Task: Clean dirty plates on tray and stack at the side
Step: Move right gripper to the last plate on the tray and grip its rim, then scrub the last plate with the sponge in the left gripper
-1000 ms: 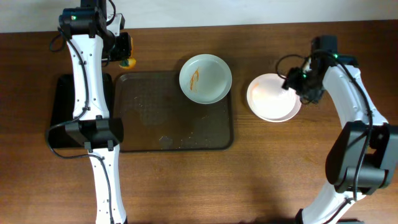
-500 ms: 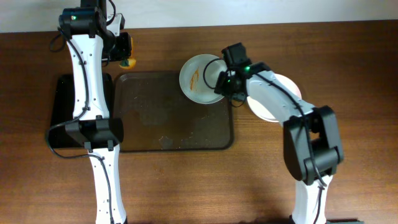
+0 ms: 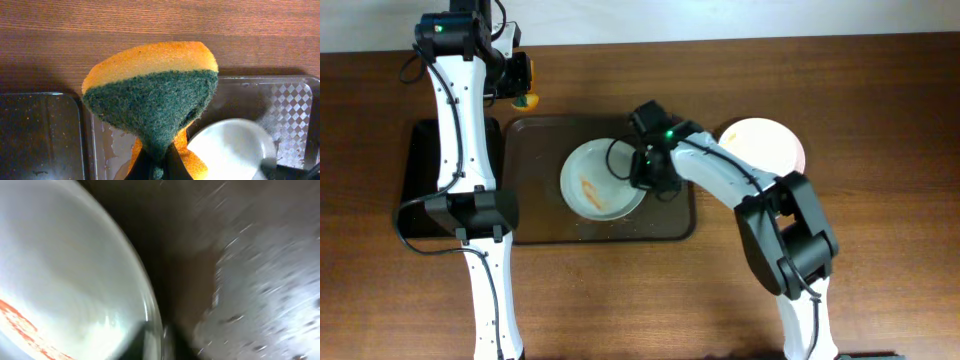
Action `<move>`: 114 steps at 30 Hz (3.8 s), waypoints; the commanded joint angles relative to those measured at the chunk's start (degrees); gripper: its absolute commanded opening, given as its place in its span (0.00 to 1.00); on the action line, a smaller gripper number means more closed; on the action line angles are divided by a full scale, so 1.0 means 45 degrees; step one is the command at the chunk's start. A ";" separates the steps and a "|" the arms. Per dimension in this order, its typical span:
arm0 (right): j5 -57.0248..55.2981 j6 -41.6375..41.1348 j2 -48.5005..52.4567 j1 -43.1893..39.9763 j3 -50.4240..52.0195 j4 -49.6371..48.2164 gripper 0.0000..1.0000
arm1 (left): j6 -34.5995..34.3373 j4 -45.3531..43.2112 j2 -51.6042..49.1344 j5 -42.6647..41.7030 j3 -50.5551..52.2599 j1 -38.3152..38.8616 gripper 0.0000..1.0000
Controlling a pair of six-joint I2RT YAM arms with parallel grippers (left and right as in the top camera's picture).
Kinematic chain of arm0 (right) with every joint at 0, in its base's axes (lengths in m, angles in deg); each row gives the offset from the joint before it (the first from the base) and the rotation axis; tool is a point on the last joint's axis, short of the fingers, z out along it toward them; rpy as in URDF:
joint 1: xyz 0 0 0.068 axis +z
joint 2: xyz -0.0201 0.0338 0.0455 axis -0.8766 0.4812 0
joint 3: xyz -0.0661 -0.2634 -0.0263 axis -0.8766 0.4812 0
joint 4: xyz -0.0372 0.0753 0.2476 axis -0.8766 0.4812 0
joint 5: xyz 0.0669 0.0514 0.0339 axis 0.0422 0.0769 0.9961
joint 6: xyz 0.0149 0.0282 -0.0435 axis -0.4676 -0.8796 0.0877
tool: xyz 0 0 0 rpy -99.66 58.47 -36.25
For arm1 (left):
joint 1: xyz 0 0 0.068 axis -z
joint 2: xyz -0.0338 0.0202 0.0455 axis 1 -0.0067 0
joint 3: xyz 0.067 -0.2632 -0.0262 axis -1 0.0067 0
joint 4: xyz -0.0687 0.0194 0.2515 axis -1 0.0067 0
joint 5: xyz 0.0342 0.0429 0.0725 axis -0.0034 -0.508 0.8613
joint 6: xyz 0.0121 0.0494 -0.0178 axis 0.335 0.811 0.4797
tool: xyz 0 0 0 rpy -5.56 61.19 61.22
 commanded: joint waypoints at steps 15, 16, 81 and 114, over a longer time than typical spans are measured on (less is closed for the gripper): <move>0.0452 0.7684 0.1447 -0.0102 -0.3453 0.0952 0.47 | 0.0146 0.0005 0.0146 -0.0136 -0.0044 -0.0010 0.01; 0.0447 0.7359 0.1462 -0.0049 -0.3429 0.0971 0.43 | 0.0146 0.0005 0.0146 -0.0136 -0.0044 -0.0010 0.01; 0.2147 0.3177 0.2361 -0.1462 -0.2540 -0.1064 0.04 | -0.1982 -0.2278 0.0146 0.3536 0.9156 0.3847 0.01; 0.3580 0.2841 0.2739 -0.1962 -0.2535 -0.0753 0.04 | -0.1724 -0.7121 0.1530 -0.4085 1.3425 0.2560 0.01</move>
